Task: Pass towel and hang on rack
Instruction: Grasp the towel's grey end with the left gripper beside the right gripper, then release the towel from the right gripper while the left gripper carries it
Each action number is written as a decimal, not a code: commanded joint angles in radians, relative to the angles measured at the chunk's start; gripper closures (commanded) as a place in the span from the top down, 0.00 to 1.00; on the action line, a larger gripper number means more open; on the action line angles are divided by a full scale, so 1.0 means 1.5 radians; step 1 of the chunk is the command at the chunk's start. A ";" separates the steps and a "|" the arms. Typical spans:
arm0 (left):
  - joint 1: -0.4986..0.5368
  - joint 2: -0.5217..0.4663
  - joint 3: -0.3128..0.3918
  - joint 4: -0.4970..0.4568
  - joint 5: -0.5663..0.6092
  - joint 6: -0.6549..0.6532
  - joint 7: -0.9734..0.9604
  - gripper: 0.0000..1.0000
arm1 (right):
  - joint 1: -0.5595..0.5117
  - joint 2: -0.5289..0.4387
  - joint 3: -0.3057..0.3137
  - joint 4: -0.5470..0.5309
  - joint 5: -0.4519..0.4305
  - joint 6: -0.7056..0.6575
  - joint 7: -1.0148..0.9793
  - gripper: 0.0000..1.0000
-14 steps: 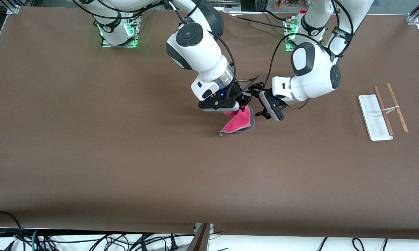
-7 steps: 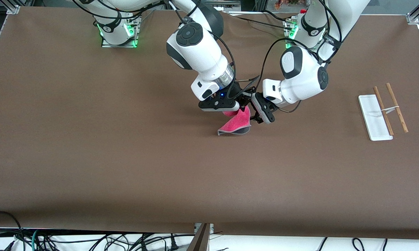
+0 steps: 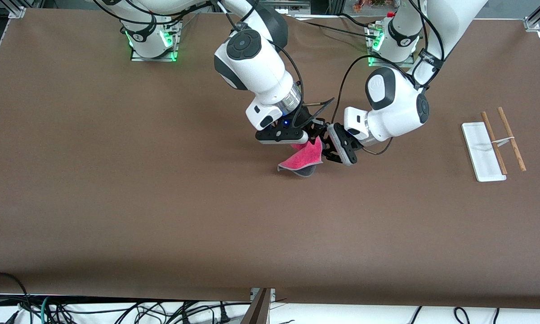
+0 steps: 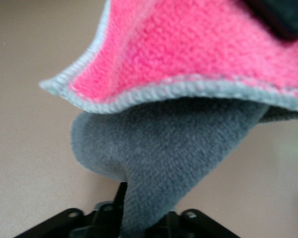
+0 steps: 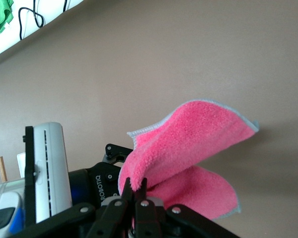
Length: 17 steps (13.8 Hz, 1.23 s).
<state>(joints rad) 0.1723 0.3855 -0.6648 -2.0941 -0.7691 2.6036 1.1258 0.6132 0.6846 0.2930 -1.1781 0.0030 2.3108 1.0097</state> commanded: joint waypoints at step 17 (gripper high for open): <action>0.308 0.006 0.016 0.167 0.249 -0.452 0.022 0.00 | -0.229 -0.063 -0.036 0.014 -0.037 -0.272 -0.379 1.00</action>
<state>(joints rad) 0.5615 0.3859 -0.6287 -1.9102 -0.4791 2.0439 1.1438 0.3673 0.6220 0.2197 -1.1477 -0.0505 1.9823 0.5313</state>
